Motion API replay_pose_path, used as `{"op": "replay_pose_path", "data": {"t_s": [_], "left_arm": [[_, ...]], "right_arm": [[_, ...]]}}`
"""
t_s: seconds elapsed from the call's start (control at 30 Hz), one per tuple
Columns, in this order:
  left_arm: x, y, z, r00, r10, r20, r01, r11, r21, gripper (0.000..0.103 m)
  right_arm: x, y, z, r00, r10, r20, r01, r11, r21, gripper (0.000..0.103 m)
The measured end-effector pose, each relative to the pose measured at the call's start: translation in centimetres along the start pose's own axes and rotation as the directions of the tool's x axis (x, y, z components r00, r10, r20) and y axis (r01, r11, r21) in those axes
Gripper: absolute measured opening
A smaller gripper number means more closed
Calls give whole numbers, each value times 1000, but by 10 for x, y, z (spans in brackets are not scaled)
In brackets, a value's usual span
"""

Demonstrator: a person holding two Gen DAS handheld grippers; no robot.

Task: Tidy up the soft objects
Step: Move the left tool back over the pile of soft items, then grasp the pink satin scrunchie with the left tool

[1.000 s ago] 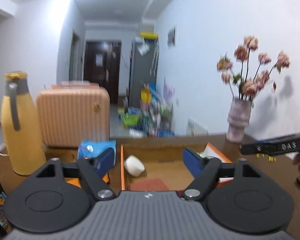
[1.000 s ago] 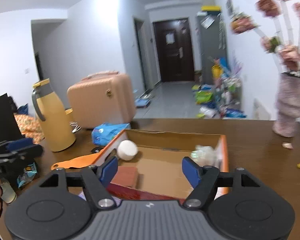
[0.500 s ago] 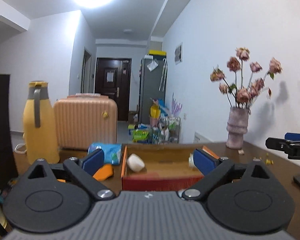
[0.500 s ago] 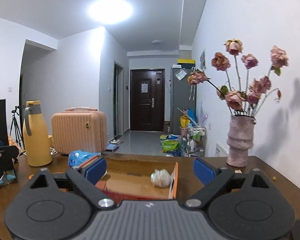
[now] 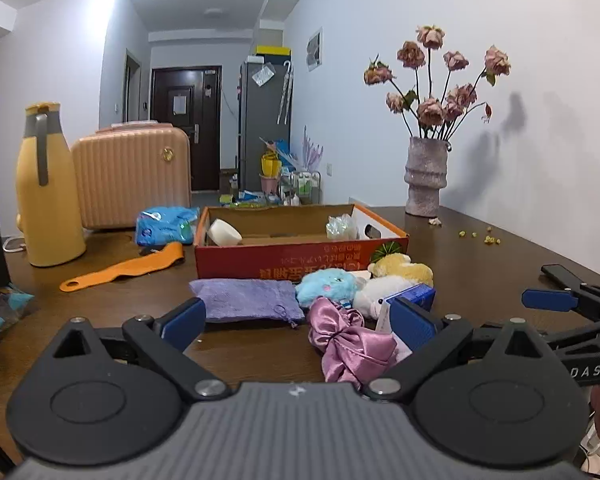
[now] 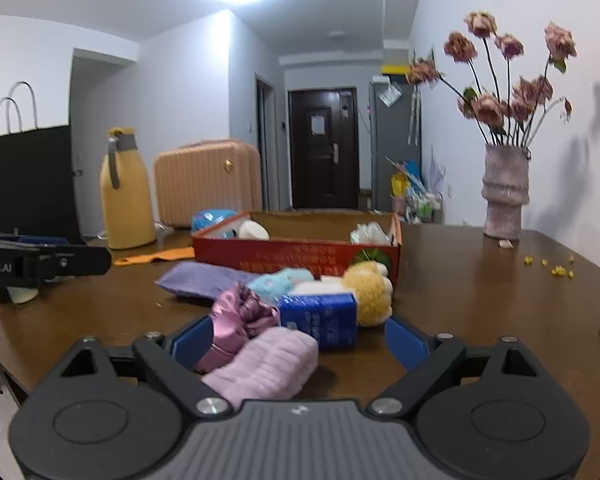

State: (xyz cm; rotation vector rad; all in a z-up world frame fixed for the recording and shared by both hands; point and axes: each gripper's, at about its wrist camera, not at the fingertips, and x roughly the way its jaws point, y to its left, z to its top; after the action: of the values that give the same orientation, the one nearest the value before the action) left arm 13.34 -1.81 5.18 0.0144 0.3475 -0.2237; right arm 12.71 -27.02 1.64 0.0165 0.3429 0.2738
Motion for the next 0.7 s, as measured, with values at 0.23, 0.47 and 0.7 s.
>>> {"op": "replay_pose_path", "data": {"t_s": [0.23,0.47,0.7], "left_arm": [[52,-18,-14,993,-57,-103,55,998,-18,100],[106,-23,-30,982,-27,-185,27,1000,-1,95],[87,41,-37,971,178,-161,-180,984,1,95]], "right_arm": [[27,-9,3,998,31,-58,-30,999,23,66],[61,-7,10,992,47,-117,-46,999,14,48],[78,7,22,991,98,-93,-98,995,-1,48]]}}
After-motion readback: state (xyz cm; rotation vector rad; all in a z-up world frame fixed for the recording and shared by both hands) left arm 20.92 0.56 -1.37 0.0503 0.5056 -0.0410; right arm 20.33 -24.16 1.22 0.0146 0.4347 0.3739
